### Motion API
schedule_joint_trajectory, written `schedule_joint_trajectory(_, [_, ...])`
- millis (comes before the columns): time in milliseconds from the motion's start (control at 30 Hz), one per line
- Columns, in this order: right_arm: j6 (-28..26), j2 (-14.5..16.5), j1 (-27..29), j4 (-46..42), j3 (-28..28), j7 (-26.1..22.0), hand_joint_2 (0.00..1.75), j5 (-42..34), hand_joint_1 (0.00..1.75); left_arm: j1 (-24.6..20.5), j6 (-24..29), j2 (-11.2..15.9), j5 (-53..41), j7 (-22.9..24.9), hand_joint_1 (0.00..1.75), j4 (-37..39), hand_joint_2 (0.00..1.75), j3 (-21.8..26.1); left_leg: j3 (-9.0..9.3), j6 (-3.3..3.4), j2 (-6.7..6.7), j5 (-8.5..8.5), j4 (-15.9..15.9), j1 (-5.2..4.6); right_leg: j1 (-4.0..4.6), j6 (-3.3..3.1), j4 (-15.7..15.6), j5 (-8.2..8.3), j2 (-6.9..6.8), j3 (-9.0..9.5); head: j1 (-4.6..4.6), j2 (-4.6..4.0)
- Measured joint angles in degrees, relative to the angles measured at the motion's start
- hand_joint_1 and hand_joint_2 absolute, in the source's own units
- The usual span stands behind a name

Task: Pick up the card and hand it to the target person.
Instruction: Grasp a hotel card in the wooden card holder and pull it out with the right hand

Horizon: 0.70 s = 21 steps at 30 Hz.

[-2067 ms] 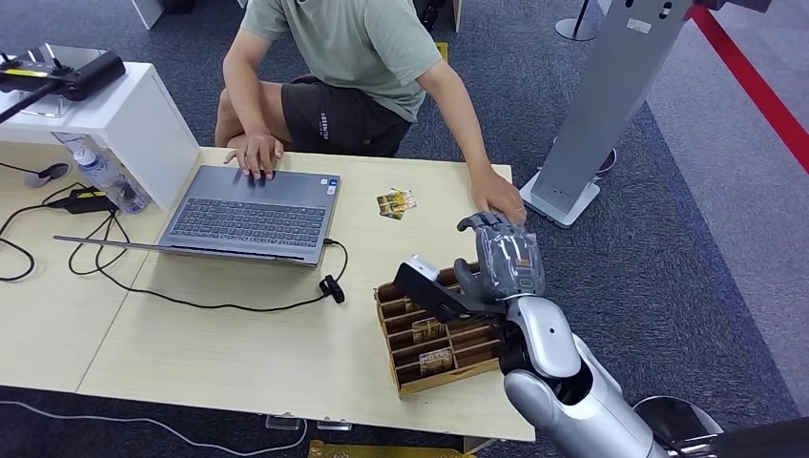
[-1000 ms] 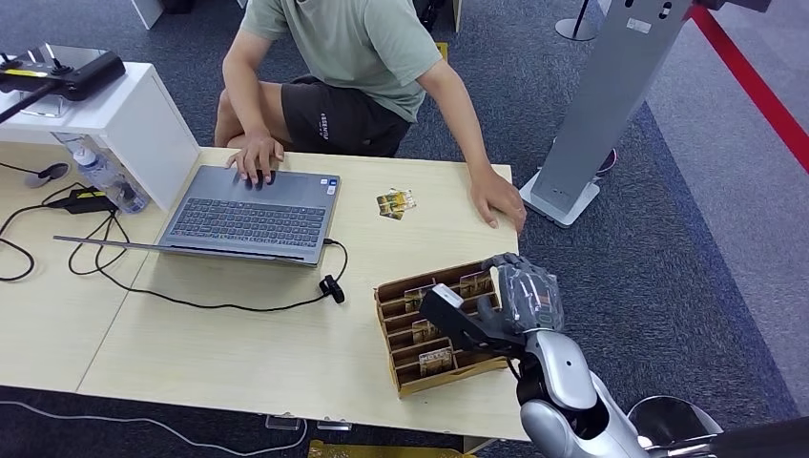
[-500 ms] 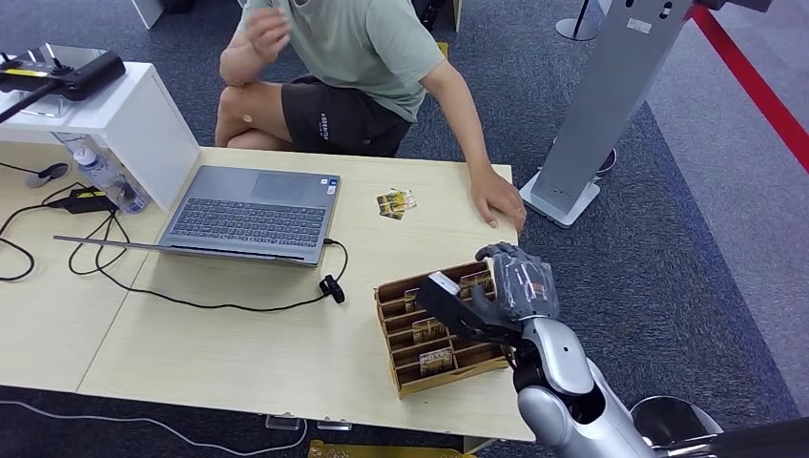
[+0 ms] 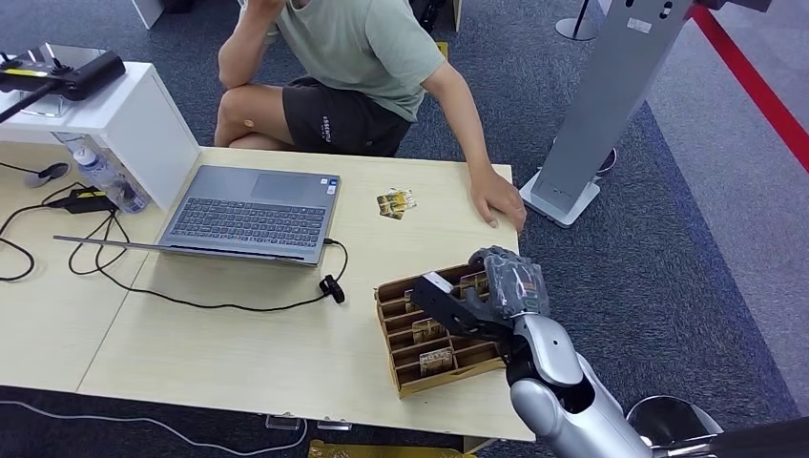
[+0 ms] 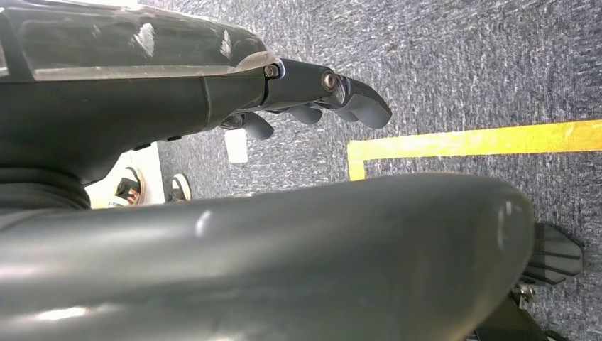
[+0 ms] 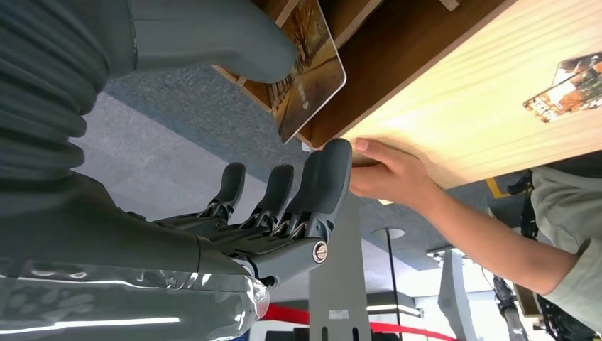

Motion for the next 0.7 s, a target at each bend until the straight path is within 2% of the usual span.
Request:
schedule_joint_trajectory(500, [-0.2, 0.14, 0.09, 1.83, 0.55, 0.14, 1.75, -0.14, 0.85, 0.01, 0.05, 0.0, 0.01, 0.15, 0.0, 0.0, 0.0, 0.0, 0.01, 0.0, 0.0, 0.0, 0.0, 0.0, 0.0, 0.0, 0.0, 0.0, 0.0, 0.0, -0.01, 0.0])
schedule_joint_trajectory(700, [-0.42, 0.14, 0.31, 1.86, 0.54, 0.2, 1.75, -0.08, 1.0, 0.01, 0.04, 0.0, 0.01, 0.17, 0.0, 0.0, 0.0, 0.0, 0.02, 0.0, 0.0, 0.0, 0.0, 0.0, 0.0, 0.0, 0.0, 0.0, 0.0, -0.01, -0.01, 0.0])
